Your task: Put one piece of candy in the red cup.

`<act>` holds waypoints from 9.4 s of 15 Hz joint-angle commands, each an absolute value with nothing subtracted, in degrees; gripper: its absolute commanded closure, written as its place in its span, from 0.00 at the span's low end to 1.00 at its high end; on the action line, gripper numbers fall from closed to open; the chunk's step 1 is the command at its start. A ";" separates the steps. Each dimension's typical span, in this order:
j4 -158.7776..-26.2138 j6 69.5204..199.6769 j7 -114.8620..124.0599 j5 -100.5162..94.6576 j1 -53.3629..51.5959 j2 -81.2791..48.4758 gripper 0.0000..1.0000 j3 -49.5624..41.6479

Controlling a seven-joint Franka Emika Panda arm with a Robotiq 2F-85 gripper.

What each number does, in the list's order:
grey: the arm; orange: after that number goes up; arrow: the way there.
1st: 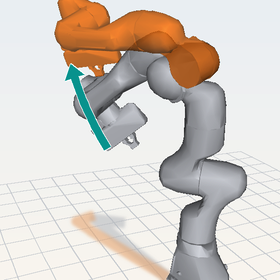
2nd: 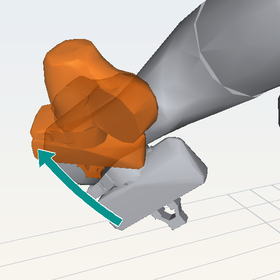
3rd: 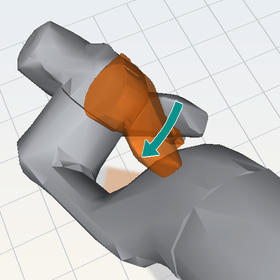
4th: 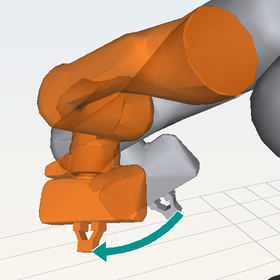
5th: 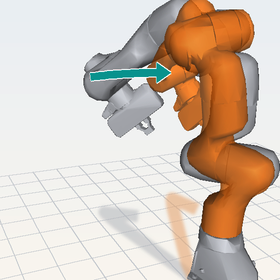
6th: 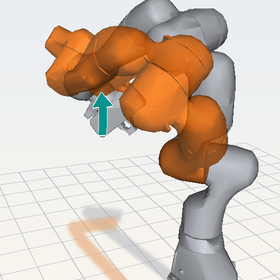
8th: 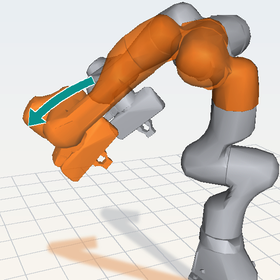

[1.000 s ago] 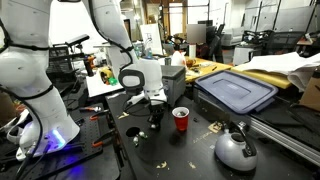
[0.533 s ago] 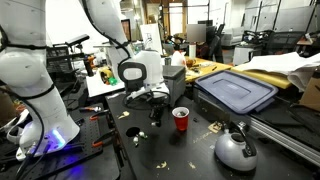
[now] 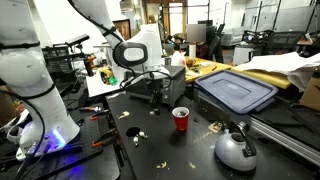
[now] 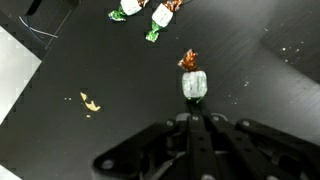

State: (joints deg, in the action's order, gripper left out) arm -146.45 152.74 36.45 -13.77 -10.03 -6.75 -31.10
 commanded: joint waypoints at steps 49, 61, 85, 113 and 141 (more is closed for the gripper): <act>-130.88 157.86 63.76 -31.37 -2.60 -13.50 1.00 -26.50; -131.78 154.00 60.09 -28.67 -0.87 -13.34 1.00 -22.49; -142.60 148.13 48.40 -30.26 2.17 0.41 0.00 -15.92; -143.21 119.37 21.67 -12.47 7.31 20.40 0.00 -4.74; -136.99 101.30 7.96 -6.50 4.66 30.59 0.00 -1.74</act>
